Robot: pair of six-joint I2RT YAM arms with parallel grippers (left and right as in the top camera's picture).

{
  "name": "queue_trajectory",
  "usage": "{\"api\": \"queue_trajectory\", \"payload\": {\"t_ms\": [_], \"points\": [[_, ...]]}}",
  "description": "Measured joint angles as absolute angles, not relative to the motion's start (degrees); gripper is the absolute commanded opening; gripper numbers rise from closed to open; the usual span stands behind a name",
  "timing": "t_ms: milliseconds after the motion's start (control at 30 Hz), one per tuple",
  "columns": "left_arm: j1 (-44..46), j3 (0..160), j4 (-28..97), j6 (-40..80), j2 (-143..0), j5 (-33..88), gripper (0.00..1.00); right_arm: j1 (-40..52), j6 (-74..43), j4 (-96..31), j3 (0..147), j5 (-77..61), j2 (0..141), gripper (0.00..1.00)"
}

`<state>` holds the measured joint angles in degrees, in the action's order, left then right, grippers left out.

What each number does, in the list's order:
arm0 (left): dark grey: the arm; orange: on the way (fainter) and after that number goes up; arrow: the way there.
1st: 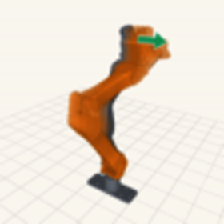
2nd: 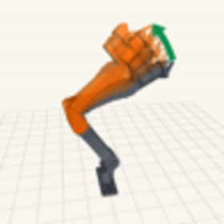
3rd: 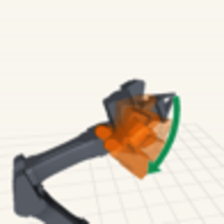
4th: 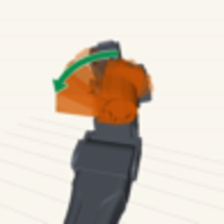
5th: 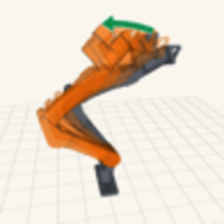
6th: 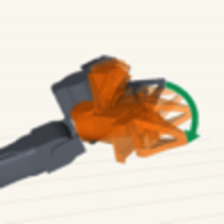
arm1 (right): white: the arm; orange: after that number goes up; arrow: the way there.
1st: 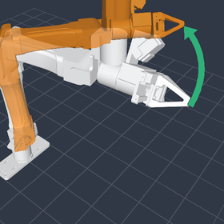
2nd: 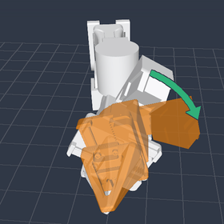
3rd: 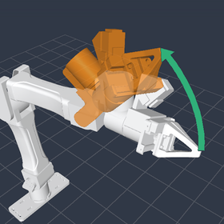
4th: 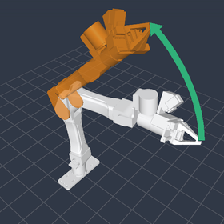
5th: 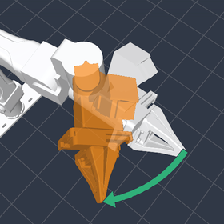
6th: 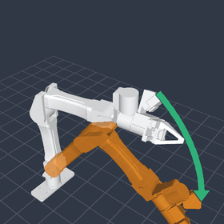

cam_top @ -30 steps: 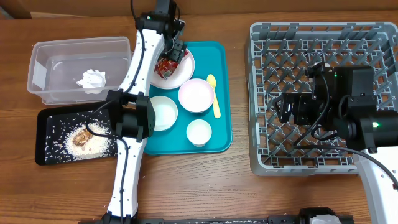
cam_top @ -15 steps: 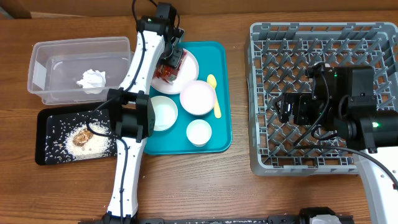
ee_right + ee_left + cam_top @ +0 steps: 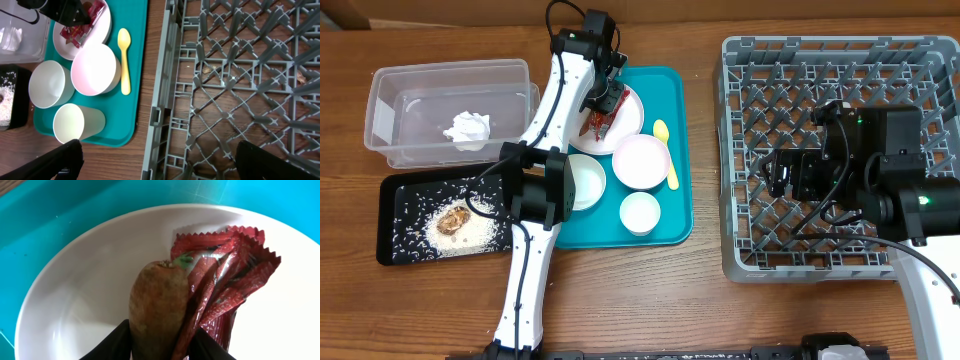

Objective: Sort waste into correct bins and load items into the dishwasher
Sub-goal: 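Grasp the red snack wrapper on the plate with the left gripper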

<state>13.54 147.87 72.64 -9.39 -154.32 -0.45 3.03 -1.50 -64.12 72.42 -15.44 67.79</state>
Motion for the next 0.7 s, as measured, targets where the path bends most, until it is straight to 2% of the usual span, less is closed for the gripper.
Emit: {"api": "queue_trajectory", "payload": {"t_ms": [33, 133, 267, 333, 433, 500, 567, 700], "points": [[13.5, 147.9, 72.6, -9.3, -154.3, -0.5, 0.39, 3.0, -1.5, -64.1, 72.4, -15.4, 67.8, 1.0], [13.5, 147.9, 72.6, -9.1, -154.3, -0.7, 0.58, 3.0, -1.5, -64.1, 72.4, -15.5, 67.8, 1.0], [13.5, 147.9, 73.6, -8.4, -154.3, -0.7, 0.59, 3.0, -1.5, -64.1, 72.4, -15.4, 67.8, 1.0], [13.5, 147.9, 74.4, -8.0, -154.3, -0.7, 0.54, 3.0, -1.5, -64.1, 72.4, -15.4, 67.8, 1.0], [13.5, 148.2, 75.9, -7.3, -154.3, -0.8, 0.3, 3.0, -1.5, -64.1, 72.4, -15.4, 67.8, 1.0], [13.5, 148.7, 76.5, -6.5, -154.3, -0.9, 0.21, 3.0, -1.5, -64.1, 72.4, -15.4, 67.8, 1.0], [13.5, 149.0, 77.3, -6.0, -154.3, -0.9, 0.17, 3.0, -1.5, -64.1, 72.4, -15.4, 67.8, 1.0], [13.5, 149.2, 78.5, -5.9, -154.3, -0.9, 0.16, 3.0, -1.5, -64.1, 72.4, -15.4, 67.8, 1.0]]}}
